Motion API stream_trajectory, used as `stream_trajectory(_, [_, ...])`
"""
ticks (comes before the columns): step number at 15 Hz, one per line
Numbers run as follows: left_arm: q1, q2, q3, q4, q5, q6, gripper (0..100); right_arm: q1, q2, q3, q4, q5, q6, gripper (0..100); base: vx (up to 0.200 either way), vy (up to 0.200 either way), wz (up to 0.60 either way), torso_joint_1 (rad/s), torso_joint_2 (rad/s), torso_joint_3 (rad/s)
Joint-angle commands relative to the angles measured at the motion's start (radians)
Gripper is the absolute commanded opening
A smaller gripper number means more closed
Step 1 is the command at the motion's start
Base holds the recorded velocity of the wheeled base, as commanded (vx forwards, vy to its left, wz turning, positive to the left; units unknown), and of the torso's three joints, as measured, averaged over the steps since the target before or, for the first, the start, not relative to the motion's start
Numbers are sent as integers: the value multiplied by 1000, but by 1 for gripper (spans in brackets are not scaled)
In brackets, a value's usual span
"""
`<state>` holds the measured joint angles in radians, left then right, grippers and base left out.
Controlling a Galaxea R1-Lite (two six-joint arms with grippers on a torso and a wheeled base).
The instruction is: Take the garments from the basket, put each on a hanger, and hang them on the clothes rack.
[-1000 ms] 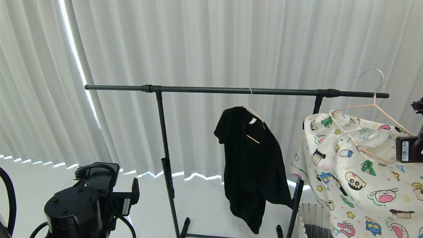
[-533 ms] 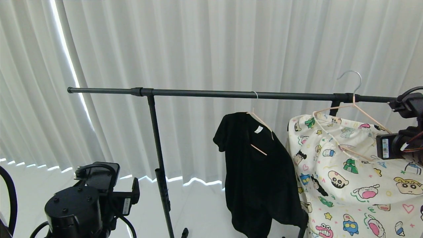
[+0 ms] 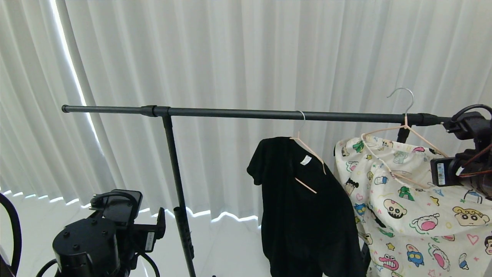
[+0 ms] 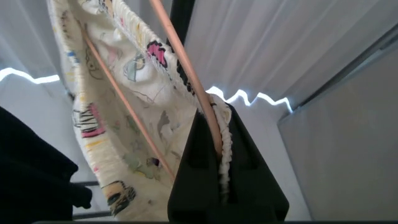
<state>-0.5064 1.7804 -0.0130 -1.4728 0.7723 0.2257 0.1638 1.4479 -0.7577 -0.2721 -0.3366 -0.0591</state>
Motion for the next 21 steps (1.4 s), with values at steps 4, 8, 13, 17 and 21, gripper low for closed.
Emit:
stream_trajectory(4, [0, -3, -4, -3, -13, 0, 100, -41, 103, -78, 1, 1, 4, 0, 0, 0, 0, 0, 0, 0])
stream_trajectory(8, [-12, -4, -4, -3, -11, 1, 100, -33, 210, -109, -7, -18, 9, 0, 0, 0, 0, 0, 0, 0])
stream_trajectory(13, [-18, 4, -5, -3, -11, 1, 100, -20, 292, -111, -91, -56, 25, 0, 0, 0, 0, 0, 0, 0])
stream_trajectory(17, [-35, 10, -5, -3, -11, 1, 100, 2, 286, -94, -91, -58, 28, 0, 0, 0, 0, 0, 0, 0])
stream_trajectory(21, [-41, 11, -10, -3, -11, 1, 100, 20, 270, -54, -91, -58, 33, 0, 0, 0, 0, 0, 0, 0])
